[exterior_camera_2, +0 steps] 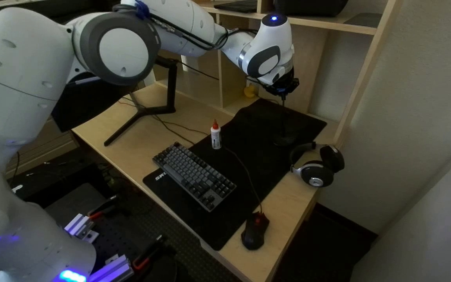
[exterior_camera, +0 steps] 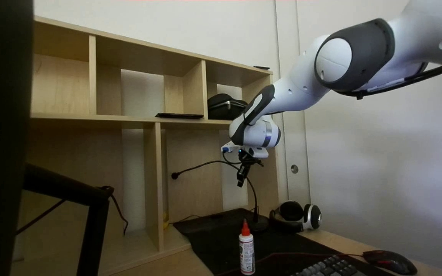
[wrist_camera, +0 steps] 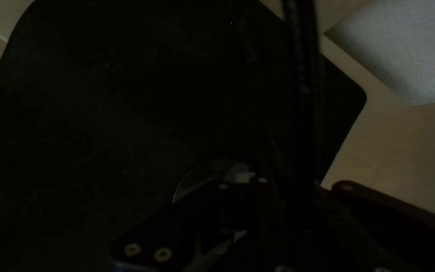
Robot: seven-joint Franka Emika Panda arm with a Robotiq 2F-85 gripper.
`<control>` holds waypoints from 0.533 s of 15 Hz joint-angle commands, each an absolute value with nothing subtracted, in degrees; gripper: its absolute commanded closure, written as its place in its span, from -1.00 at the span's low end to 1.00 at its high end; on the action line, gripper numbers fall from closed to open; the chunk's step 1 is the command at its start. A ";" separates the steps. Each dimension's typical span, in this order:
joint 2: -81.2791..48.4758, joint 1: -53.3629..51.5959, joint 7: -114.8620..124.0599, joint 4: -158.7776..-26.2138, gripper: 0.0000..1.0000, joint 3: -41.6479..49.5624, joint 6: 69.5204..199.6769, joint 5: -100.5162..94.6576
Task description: Move the black desktop microphone to the right and the headphones to the left
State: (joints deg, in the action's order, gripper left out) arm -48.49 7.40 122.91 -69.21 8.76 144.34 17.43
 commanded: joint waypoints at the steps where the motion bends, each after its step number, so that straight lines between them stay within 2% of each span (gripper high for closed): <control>1: -53.10 7.64 127.21 -61.52 0.98 9.10 144.07 16.84; 8: -53.72 7.92 133.69 -56.70 0.98 9.07 142.10 16.01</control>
